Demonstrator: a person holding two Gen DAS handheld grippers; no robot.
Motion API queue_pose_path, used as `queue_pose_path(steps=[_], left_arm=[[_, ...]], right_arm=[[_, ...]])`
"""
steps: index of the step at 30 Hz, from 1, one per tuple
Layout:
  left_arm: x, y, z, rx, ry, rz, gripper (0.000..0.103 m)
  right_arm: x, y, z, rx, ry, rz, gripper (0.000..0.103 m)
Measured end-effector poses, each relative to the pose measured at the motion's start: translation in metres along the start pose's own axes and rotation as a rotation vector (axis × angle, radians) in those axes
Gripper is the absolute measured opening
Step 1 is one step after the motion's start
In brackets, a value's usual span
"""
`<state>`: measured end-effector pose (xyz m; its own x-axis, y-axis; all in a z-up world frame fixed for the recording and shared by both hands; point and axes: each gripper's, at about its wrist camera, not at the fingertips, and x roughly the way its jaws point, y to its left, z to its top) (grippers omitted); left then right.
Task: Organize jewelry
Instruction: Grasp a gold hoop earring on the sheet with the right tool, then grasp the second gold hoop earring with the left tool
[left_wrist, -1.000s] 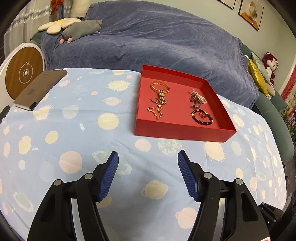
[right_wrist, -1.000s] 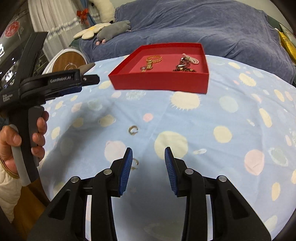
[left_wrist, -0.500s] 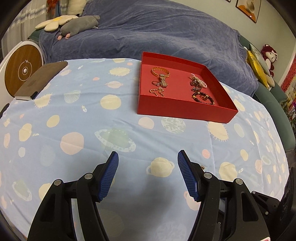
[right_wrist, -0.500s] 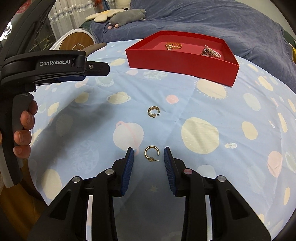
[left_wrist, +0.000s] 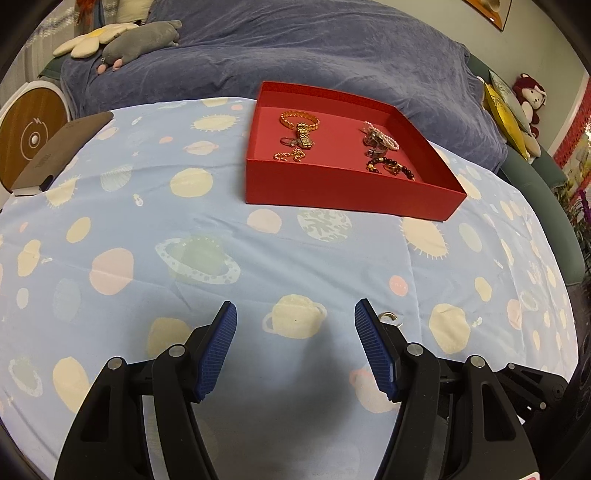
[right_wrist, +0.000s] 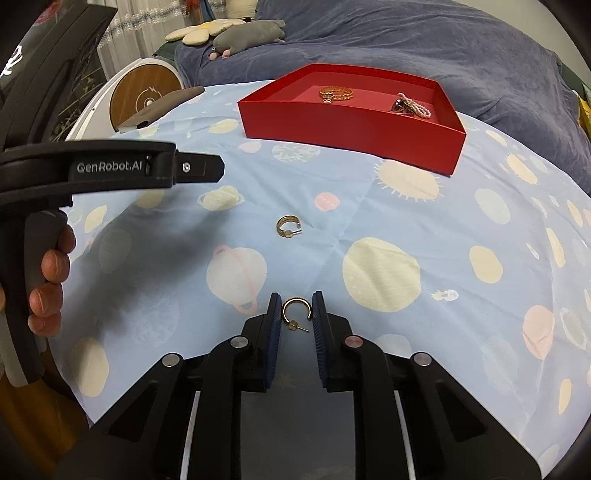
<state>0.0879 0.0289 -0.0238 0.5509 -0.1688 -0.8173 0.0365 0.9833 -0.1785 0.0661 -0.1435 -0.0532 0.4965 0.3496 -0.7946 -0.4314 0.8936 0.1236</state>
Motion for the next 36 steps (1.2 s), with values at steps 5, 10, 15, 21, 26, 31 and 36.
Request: queue_pose_path(steps=[5, 10, 15, 21, 26, 31, 36], left_arm=[[0.011, -0.019, -0.003, 0.028, 0.027, -0.037, 0.064], [0.021, -0.039, -0.005, 0.075, 0.029, -0.052, 0.064], [0.033, -0.055, -0.008, 0.124, 0.035, -0.040, 0.063], [0.040, -0.071, -0.011, 0.182, 0.017, -0.001, 0.049], [0.041, -0.075, -0.011, 0.202, 0.007, 0.018, 0.032], [0.041, -0.075, -0.011, 0.200, 0.011, 0.015, 0.018], [0.038, -0.072, -0.012, 0.189, 0.020, -0.001, 0.018]], right_arm=[[-0.007, -0.026, 0.003, 0.080, -0.014, -0.015, 0.016], [-0.013, -0.043, 0.000, 0.118, -0.021, -0.030, 0.016], [-0.016, -0.054, -0.002, 0.149, -0.023, -0.036, 0.016], [-0.019, -0.061, -0.001, 0.171, -0.032, -0.038, 0.016], [-0.020, -0.065, -0.002, 0.182, -0.031, -0.038, 0.016], [-0.020, -0.066, -0.001, 0.188, -0.030, -0.040, 0.016], [-0.020, -0.066, 0.000, 0.189, -0.032, -0.036, 0.016]])
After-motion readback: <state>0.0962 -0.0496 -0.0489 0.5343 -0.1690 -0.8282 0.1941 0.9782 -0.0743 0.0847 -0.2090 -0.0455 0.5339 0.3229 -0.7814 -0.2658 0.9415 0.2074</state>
